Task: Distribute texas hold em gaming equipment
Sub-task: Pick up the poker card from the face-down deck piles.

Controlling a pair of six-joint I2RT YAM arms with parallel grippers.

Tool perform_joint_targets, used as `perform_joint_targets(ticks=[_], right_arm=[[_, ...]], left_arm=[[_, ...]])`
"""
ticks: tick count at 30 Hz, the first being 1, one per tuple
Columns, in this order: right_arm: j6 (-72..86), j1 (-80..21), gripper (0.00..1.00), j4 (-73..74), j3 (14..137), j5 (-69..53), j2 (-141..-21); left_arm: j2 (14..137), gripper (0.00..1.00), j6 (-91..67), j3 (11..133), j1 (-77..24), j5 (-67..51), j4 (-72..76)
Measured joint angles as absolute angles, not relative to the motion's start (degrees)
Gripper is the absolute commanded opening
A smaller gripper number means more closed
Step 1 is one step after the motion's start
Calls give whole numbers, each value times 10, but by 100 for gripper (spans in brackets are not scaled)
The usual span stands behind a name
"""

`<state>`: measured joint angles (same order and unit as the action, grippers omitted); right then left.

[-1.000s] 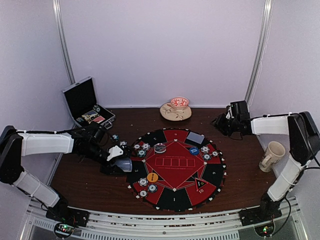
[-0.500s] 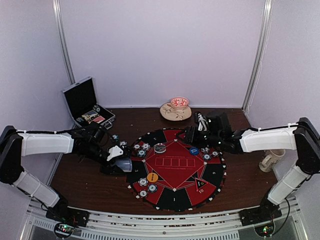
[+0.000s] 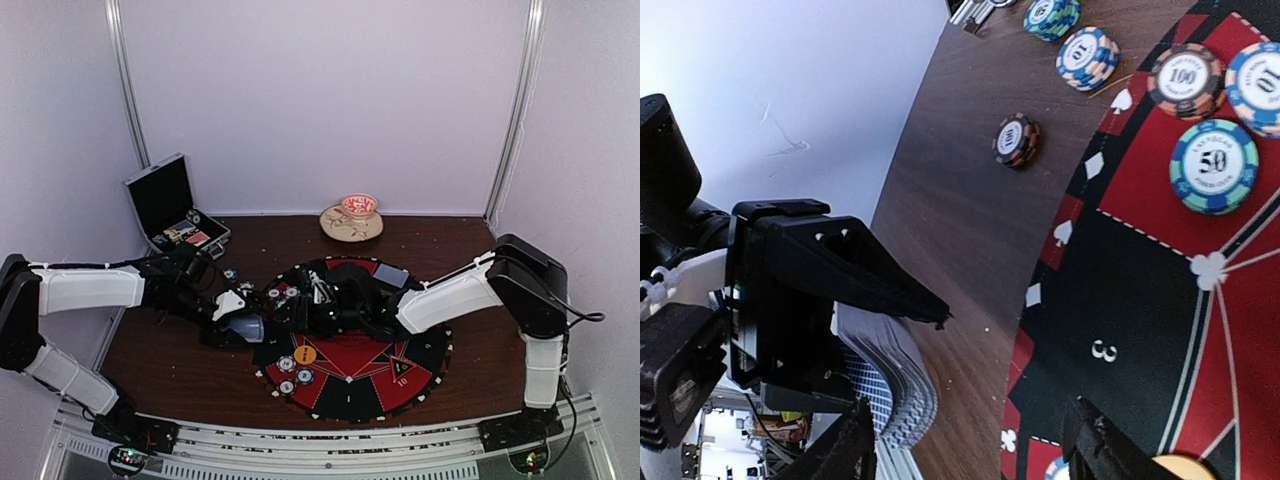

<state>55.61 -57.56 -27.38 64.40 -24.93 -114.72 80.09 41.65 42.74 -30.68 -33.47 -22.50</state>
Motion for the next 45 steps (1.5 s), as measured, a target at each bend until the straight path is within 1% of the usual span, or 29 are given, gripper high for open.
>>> perform_joint_targets(ticks=[8,25,28,31,37,45], right_arm=[[598,-593,67,-316,709,-268,-1217],[610,-613,68,-307,762,-277,-1255],[608,-616,65,-294,773,-276,-1264],[602,-616,58,-277,775,-271,-1265],[598,-614,48,-265,773,-255,-1261],[585,-607,44,-252,738,-247,-1225]], left_arm=[[801,52,416,426,-307,-334,-226],[801,53,417,426,-306,-335,-226],[801,52,416,426,-306,-335,-226],[801,53,417,426,-306,-335,-226],[801,52,417,424,-306,-334,-226],[801,53,417,424,-306,-332,-226]])
